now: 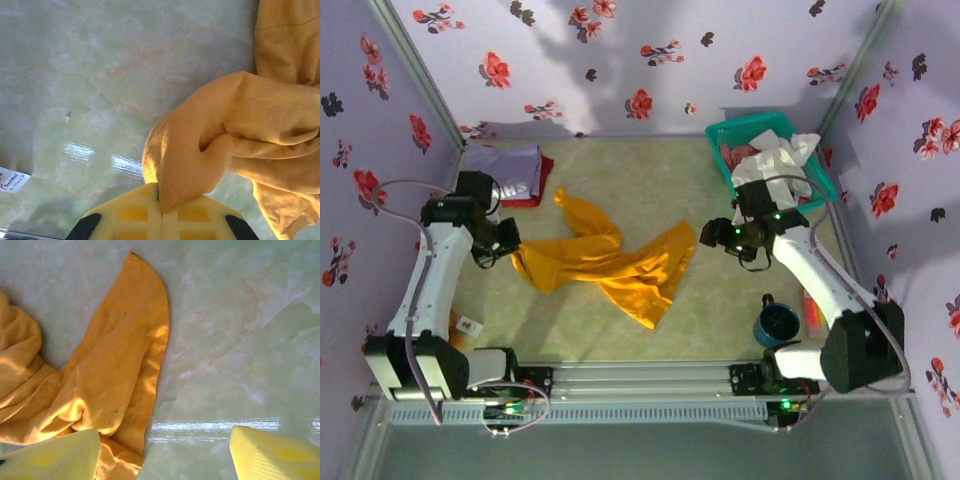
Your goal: Fold and stack the t-shirts
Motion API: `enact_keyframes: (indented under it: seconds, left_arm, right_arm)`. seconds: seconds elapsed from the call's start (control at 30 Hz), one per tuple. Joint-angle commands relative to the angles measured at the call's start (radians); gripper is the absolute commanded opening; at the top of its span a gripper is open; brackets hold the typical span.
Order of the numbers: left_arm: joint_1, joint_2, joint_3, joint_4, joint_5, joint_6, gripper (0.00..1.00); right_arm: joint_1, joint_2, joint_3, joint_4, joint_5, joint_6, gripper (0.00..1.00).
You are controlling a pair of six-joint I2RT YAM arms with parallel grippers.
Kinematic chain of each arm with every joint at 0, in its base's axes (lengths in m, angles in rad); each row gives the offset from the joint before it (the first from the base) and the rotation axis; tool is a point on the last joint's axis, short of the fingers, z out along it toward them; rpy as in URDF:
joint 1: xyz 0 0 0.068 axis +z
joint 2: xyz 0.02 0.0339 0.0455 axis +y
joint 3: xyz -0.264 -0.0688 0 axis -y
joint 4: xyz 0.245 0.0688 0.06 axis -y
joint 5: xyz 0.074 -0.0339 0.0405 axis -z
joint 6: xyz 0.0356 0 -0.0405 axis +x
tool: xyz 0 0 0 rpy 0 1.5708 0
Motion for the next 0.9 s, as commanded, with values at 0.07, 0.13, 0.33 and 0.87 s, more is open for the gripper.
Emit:
enact_keyframes:
  seconds: [0.07, 0.13, 0.33, 0.87]
  left_arm:
    - [0.055, 0.014, -0.045, 0.043, 0.085, 0.046, 0.0]
    - [0.055, 0.014, -0.066, 0.068, 0.122, 0.039, 0.0]
    - [0.055, 0.014, -0.091, 0.096, 0.157, 0.024, 0.0]
    - [0.055, 0.027, -0.076, 0.109, 0.172, 0.029, 0.0]
  right_arm:
    - [0.026, 0.19, 0.158, 0.025, 0.012, -0.039, 0.6]
    - [0.031, 0.289, 0.243, -0.008, 0.029, -0.07, 0.55]
    - [0.043, 0.541, 0.455, -0.035, 0.072, -0.119, 0.5]
    - [0.121, 0.802, 0.641, -0.047, 0.197, -0.151, 0.4]
